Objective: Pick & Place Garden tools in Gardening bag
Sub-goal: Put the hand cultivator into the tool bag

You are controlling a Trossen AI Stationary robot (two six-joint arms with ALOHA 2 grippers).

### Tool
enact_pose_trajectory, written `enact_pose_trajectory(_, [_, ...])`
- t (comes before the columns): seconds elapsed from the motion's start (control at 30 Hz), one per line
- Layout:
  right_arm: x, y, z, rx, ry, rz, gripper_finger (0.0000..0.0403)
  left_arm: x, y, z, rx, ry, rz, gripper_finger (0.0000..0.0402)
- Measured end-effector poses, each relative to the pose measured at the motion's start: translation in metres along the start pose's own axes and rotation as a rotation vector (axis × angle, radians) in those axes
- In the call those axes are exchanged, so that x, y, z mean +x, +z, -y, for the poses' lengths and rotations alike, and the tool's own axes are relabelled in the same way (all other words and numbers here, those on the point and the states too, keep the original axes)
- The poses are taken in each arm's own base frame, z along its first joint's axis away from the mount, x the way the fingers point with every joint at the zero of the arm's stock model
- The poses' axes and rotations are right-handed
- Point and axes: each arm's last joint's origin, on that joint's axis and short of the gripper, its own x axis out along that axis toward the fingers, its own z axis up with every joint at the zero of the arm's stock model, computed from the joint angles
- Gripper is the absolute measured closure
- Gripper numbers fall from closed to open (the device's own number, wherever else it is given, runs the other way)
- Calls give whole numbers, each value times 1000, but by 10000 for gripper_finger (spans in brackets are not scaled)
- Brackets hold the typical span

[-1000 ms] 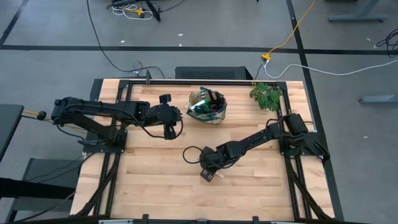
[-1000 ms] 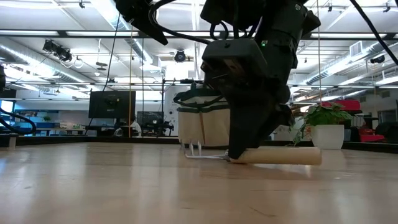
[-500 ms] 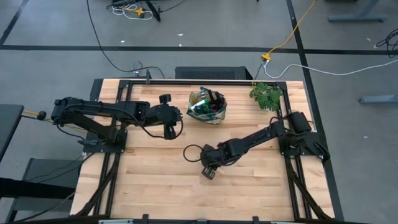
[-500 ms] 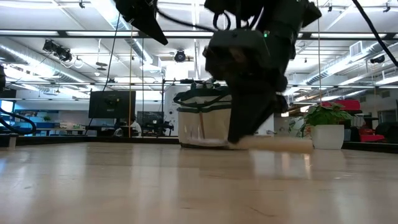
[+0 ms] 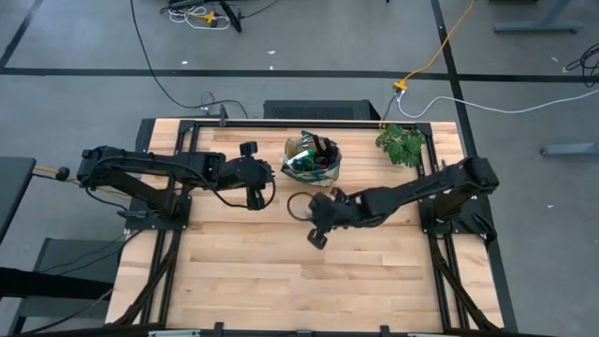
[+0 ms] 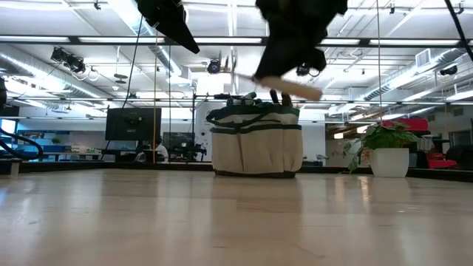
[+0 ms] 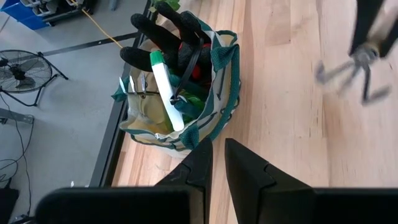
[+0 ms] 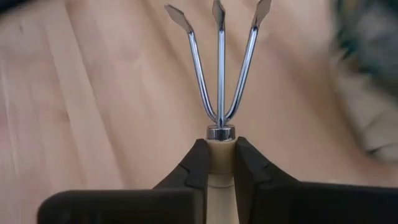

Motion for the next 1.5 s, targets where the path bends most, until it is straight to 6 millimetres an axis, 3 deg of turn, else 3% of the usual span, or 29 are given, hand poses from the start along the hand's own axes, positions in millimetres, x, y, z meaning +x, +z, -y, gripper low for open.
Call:
enact_pose_trajectory(0.27, [-33,21,16,-14,-118,194,374,0,0,0,-1,0,1,353])
enact_pose_trajectory(0.5, [-34,33,28,-30,-246,297,391,0,0,0,-1,0,1,353])
enact_pose_trajectory(0.83, [-31,51,41,-56,-232,348,400,0,0,0,-1,0,0,353])
enact_pose_trajectory(1.3, [-30,38,41,-107,-248,247,402,-1,-11,1,-1,-11,-102,353])
enact_pose_trajectory(1.5, [-14,17,49,-102,-268,174,402,-2,-19,0,13,29,-189,353])
